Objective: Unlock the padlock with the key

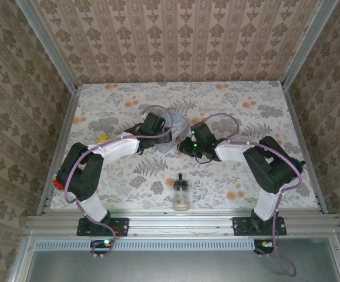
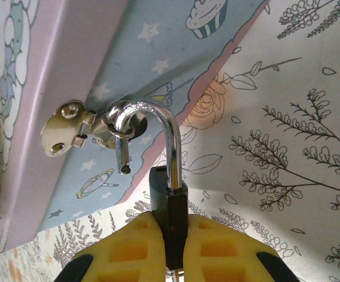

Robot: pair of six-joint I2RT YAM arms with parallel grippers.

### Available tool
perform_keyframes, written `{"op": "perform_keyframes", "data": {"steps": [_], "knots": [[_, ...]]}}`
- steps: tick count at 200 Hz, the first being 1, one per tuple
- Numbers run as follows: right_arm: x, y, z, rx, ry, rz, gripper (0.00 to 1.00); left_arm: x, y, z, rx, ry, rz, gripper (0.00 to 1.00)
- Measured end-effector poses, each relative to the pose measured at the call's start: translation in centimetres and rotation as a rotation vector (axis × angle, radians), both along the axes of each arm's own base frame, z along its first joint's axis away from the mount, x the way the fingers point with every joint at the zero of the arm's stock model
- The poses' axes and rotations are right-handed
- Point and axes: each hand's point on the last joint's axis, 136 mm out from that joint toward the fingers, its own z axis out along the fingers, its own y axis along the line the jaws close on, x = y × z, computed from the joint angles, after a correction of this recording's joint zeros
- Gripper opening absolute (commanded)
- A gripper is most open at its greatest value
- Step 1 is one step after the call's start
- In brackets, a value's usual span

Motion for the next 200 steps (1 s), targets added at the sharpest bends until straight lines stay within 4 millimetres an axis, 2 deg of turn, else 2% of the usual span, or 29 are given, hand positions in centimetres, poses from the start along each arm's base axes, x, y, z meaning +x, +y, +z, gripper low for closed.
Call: {"op": "perform_keyframes", "data": {"steps": [103,200], "knots": [[0.6,0.1,0.5,0.070,-0.002,-0.033,0.00,-0.1,0.1,0.0,-0.003,-0.004,0.001,1.00],[1.4,-0.2,0.0,0.121,-0.005,-0.071,0.00,-0.2,0.1,0.0,-0.006,-0.006,0.000,1.00]]}}
